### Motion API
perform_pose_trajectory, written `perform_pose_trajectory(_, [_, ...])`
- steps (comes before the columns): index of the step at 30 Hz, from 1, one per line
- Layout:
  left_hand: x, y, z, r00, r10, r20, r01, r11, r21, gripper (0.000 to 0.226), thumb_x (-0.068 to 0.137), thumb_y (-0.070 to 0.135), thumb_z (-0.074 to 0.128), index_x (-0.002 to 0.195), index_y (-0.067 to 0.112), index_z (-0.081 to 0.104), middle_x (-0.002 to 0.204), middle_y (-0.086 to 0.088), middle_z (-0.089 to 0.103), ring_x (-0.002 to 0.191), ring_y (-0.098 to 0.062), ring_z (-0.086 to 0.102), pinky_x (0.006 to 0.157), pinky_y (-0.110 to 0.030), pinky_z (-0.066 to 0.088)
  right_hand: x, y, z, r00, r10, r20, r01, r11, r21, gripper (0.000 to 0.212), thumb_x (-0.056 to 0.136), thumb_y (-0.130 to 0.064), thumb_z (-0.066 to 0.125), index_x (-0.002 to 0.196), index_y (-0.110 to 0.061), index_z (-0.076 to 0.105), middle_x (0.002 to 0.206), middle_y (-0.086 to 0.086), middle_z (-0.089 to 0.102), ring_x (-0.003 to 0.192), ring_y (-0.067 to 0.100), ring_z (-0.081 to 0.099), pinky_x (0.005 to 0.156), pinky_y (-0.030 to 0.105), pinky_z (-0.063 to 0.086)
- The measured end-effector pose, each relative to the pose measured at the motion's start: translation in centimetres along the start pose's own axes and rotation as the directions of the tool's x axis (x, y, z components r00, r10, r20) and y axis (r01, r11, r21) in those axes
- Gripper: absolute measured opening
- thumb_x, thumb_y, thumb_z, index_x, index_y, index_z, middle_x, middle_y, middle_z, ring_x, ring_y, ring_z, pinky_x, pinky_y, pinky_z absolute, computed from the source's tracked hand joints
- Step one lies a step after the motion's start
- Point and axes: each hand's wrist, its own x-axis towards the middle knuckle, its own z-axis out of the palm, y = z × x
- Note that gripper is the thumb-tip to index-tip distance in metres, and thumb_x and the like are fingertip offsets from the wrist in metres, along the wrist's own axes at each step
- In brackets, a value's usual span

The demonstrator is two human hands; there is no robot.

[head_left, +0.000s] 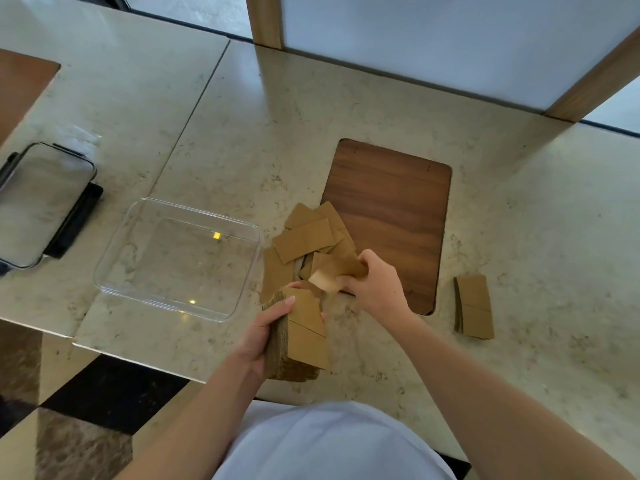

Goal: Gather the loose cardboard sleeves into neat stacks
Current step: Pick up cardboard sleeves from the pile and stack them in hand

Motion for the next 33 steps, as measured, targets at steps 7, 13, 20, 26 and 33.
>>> perform_pose_trajectory(7, [0.5,-0.2,1.4,0.999,0.006,-0.046,-0.002,0.997,0.082,0.049,0.079,0.025,0.075,0.126,0.017,0.068,0.113,-0.025,0.072,0.088,-0.039,0.075,0.070,-0.050,0.063,-6.8,-1.8,-3.3,0.842,-0.502,-0.199,0.503,0.863,-0.048,0.019,0.101,-0.013,0.058,0.114,-0.026,0.064,0.094,-0.007,0.074,0.081,-0.001,0.066,0.072,0.016,0.051])
perform_pose_trajectory(13, [0.8,-0.6,3.2,0.999,0.001,0.047,-0.005,0.998,0.069,0.062,0.070,0.035,0.086,0.127,0.014,0.070,0.109,-0.024,0.074,0.085,-0.036,0.075,0.066,-0.048,0.063,-10.2,-1.5,-3.1,0.786,-0.600,-0.149,0.559,0.793,-0.242,0.042,0.098,-0.022,0.049,0.135,-0.014,0.066,0.141,0.002,0.064,0.127,0.024,0.058,0.096,0.037,0.047])
perform_pose_trajectory(20, [0.5,-0.8,4.6,0.997,0.074,0.008,-0.074,0.976,0.204,0.069,0.070,0.027,0.087,0.133,0.021,0.062,0.118,-0.026,0.072,0.094,-0.041,0.073,0.077,-0.059,0.062,-11.8,-3.1,-4.6,0.898,-0.269,-0.349,0.230,0.962,-0.149,0.029,0.096,-0.031,0.045,0.123,-0.021,0.044,0.068,-0.016,0.059,0.051,0.001,0.053,0.046,0.024,0.047])
perform_pose_trajectory(26, [0.3,-1.6,5.8,0.990,0.133,0.045,-0.140,0.918,0.372,0.058,0.072,0.012,0.085,0.127,0.019,0.066,0.112,-0.025,0.070,0.088,-0.038,0.074,0.073,-0.051,0.062,-8.6,-4.9,-6.8,0.916,0.294,0.271,-0.349,0.920,0.181,0.047,0.099,-0.032,0.052,0.142,-0.023,0.035,0.102,-0.006,0.058,0.088,0.011,0.062,0.064,0.025,0.050])
perform_pose_trajectory(33, [0.8,-2.1,7.5,0.985,0.086,0.149,-0.134,0.928,0.347,0.071,0.069,0.017,0.090,0.133,0.014,0.060,0.107,-0.026,0.068,0.087,-0.038,0.071,0.072,-0.049,0.063,-8.6,-2.7,-6.8,0.885,0.245,0.395,-0.462,0.566,0.683,0.042,0.101,-0.035,0.062,0.137,-0.018,0.048,0.078,0.004,0.062,0.058,0.012,0.060,0.053,0.026,0.049])
